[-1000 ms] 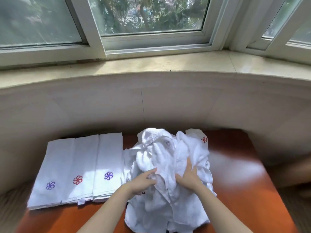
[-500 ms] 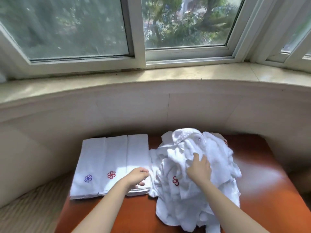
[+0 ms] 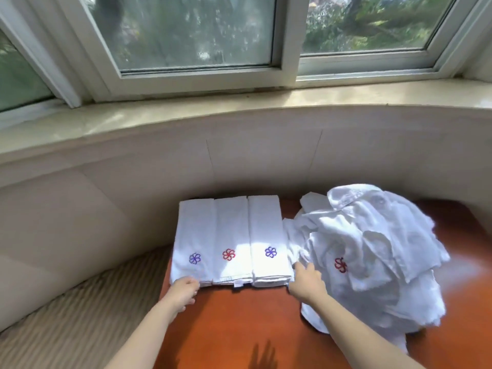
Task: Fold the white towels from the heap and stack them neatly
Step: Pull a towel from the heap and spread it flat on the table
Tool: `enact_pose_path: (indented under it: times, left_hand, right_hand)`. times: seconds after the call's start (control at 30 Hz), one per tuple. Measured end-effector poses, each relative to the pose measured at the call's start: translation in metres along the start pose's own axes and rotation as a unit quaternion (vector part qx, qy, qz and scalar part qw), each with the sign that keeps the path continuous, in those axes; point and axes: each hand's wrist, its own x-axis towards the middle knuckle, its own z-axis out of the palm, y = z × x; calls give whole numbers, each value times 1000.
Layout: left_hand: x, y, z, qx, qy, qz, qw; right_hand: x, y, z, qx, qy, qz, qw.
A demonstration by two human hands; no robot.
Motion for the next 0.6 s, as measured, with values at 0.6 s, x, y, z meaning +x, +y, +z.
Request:
enact_pose_path:
  times: [0.6]
  left_hand:
    - [241, -137, 109, 50, 230, -25, 971]
  right_hand:
    - [207, 72, 193, 209, 133, -7, 969]
